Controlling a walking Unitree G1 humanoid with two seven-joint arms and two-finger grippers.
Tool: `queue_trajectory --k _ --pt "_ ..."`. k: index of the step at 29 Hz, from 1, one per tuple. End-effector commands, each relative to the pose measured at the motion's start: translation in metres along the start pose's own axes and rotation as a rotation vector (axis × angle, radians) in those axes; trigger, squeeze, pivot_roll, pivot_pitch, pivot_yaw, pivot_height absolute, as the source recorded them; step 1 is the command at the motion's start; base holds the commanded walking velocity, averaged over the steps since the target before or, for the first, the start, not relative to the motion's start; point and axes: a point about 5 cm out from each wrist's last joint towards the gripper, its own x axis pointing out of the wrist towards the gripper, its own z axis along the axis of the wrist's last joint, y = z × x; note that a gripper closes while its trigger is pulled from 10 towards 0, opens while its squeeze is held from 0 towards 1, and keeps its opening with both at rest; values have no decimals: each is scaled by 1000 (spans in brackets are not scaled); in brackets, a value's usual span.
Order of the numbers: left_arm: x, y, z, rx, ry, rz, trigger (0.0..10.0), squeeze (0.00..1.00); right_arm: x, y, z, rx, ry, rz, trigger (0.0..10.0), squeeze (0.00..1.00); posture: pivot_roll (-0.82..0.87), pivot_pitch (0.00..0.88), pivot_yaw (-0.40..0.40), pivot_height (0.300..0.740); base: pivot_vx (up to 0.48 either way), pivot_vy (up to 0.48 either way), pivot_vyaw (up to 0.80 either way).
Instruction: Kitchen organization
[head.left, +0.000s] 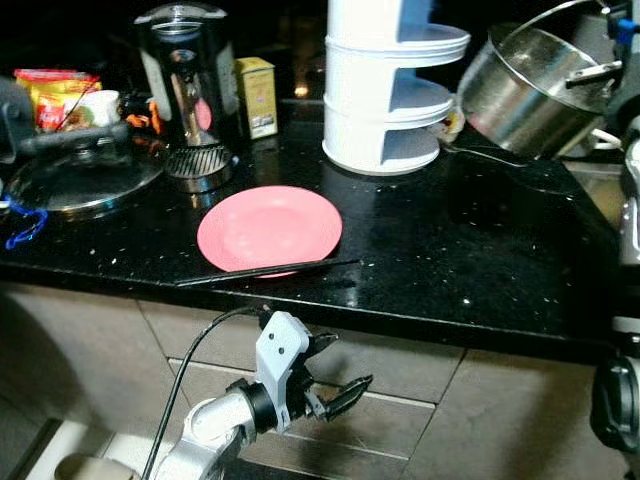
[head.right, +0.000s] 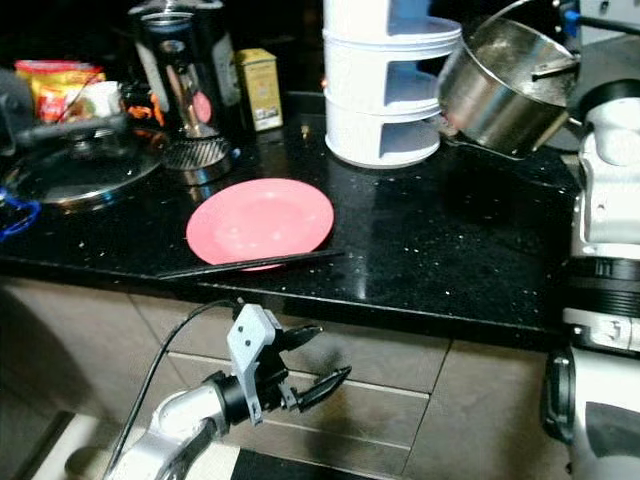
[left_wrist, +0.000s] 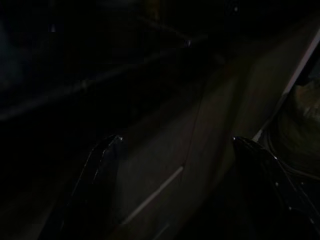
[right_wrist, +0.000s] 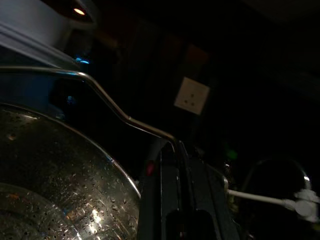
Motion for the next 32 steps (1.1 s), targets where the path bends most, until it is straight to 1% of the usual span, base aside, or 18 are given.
queue_trajectory --k 1,7,19,25,28,29,32 --pt "-2 0 -2 -5 10 3 10000 0 1 5 5 -19 -29 10 10000 0 6 0 -11 740 0 0 0" --pt "-2 0 -1 -8 10 1 10000 0 0 12 -1 -78 -4 30 10000 0 6 0 -14 740 0 -397 0" --pt "-1 -4 -1 -25 7 -22 10000 0 0 16 0 -64 -5 48 10000 0 1 0 -13 740 0 -426 0" --pt "0 -5 -2 -32 12 -32 10000 0 1 17 -1 -55 7 58 10000 0 1 0 -14 740 0 -393 -726" --pt "0 -6 -2 -41 23 -45 10000 0 1 18 0 -53 0 59 10000 0 1 0 -14 740 0 -86 -642" --pt "0 -7 -3 -48 26 -55 10000 0 1 18 0 -51 -4 60 10000 0 2 0 -13 740 0 0 0" --pt "-1 -15 -4 -87 44 -129 10000 0 1 18 0 -52 -6 60 10000 0 0 0 -12 740 0 0 0"
